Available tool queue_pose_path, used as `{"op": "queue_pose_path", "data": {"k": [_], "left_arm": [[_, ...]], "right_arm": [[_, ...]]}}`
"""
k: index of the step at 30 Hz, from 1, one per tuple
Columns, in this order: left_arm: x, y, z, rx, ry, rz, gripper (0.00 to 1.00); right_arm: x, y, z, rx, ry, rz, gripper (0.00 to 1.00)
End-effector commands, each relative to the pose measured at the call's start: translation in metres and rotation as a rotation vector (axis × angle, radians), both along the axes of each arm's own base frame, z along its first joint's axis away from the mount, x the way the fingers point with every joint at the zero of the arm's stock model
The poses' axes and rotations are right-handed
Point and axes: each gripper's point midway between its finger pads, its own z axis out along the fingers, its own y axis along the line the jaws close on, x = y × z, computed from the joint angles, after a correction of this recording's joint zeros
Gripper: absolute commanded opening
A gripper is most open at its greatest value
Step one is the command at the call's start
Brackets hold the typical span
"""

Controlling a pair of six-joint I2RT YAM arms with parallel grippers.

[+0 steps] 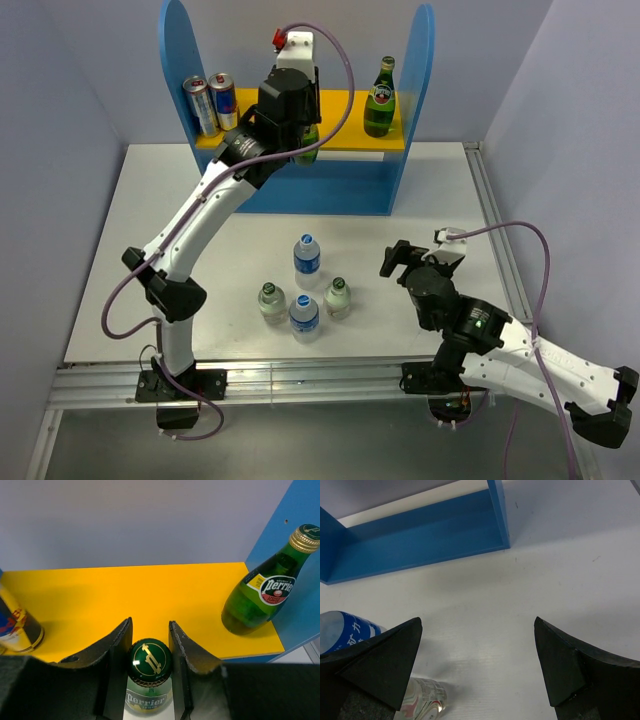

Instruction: Place and organize the beverage onto the shelf

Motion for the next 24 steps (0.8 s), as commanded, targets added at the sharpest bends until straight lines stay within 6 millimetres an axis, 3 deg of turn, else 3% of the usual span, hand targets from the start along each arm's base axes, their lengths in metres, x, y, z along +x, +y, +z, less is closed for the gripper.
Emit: {"op": "queue_pose_path", "data": {"k": [1,3,9,14,17,24], "left_arm": [[-0.009,0.012,0.1,-0.211,-0.266,-0.03,0.0],[-0.008,0.01,0.113,-0.237,-0.31,-0.035,0.0],[0.0,-0.001,0.119,-0.271,-0.363,-0.047,0.0],[-0.007,0.001,0.135,-0.321,-0.402,-0.06,0.0],[-0.005,0.0,0.136,-0.317,-0.419,-0.057,0.0],[0.018,-0.023,0.118,-0.333,-0.443,-0.065,0.0]], "right_arm": [[0.001,0.002,0.008,0.043,-0.031,-0.003,1.0],[0.001,0.002,0.008,0.05,-0.035,0.002,1.0],[0.0,0.002,0.01,0.065,-0.043,0.009,1.0],[0.0,0.004,0.011,0.064,-0.044,0.015,1.0],[0.001,0.005,0.01,0.062,-0.044,0.02,1.0],[-0.001,0.003,0.013,0.079,-0.053,0.02,1.0]]}}
